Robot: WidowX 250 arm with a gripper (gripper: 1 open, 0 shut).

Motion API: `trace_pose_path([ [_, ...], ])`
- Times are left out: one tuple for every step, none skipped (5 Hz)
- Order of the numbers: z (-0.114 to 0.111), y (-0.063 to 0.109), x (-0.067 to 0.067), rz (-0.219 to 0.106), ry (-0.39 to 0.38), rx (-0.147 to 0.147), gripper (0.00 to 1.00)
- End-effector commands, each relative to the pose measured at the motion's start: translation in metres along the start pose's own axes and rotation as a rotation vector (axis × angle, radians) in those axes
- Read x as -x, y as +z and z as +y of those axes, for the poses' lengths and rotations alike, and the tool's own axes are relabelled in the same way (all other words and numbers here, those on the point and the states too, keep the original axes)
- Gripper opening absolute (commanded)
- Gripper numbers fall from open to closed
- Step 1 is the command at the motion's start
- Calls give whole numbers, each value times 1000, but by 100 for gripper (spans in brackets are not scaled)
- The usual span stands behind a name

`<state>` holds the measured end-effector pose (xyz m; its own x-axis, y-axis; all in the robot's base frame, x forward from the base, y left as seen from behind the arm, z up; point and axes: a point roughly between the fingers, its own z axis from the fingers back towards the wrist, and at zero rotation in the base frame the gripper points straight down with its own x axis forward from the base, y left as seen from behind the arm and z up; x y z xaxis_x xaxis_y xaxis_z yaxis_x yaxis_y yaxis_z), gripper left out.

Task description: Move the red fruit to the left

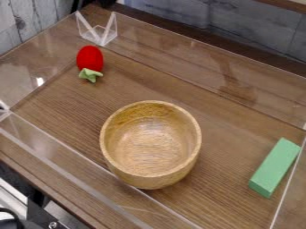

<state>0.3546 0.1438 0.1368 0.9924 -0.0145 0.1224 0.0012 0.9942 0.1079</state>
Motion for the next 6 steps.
trace_pose_path([
  [-14, 12, -13, -50, -1, -21, 0],
  [-29, 14, -16, -44, -48, -13, 0],
  [-34, 18, -17, -37, -79, -7, 100],
  [-28, 11, -15, -26, -82, -1, 0],
  [-25, 2, -13, -16, -86, 2, 0],
  [-19, -4, -11, -8, -90, 7, 0],
])
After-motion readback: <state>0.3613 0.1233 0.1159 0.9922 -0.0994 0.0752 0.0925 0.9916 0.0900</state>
